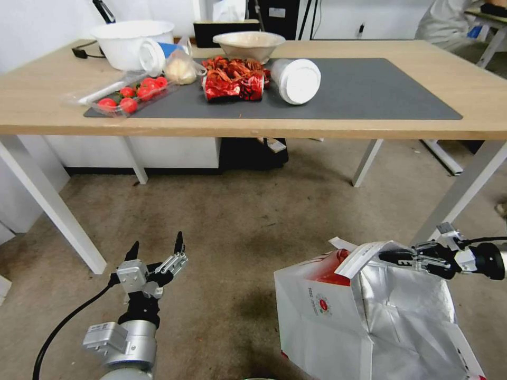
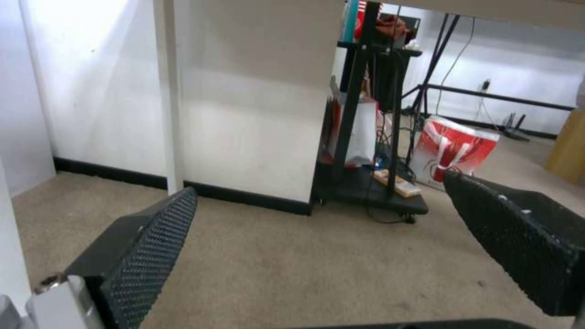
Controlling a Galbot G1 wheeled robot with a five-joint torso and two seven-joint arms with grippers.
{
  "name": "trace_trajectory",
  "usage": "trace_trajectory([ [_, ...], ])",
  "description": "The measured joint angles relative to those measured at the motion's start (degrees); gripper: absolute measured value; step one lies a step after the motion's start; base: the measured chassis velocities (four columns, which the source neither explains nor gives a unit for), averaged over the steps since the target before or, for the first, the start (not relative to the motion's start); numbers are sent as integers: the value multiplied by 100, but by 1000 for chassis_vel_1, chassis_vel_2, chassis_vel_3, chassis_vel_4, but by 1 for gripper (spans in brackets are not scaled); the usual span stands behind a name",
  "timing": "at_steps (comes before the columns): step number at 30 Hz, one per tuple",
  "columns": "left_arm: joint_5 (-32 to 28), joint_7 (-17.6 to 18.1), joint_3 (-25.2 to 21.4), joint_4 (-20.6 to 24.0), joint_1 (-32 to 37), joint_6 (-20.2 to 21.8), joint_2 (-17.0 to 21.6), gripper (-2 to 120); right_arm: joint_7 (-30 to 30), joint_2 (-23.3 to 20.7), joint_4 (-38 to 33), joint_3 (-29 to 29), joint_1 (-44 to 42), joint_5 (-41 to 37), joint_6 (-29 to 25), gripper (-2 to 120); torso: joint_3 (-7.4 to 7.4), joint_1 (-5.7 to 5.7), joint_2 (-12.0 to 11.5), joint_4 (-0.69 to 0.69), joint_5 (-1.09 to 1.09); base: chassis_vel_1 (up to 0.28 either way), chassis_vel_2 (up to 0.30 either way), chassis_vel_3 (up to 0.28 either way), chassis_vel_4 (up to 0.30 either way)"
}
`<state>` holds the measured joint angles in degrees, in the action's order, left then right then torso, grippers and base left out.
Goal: Pick up the food delivery bag from the floor and place it on the table.
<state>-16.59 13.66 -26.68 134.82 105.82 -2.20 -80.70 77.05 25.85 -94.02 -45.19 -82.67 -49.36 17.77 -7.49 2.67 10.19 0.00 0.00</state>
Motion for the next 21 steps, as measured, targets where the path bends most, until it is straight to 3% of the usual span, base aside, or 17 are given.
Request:
trace_trajectory([
  [21, 28, 34, 9, 6, -6, 0, -9, 100, -10, 64, -55, 1, -24, 55, 0, 0, -372, 128, 498, 0, 0, 0, 0, 0, 0],
])
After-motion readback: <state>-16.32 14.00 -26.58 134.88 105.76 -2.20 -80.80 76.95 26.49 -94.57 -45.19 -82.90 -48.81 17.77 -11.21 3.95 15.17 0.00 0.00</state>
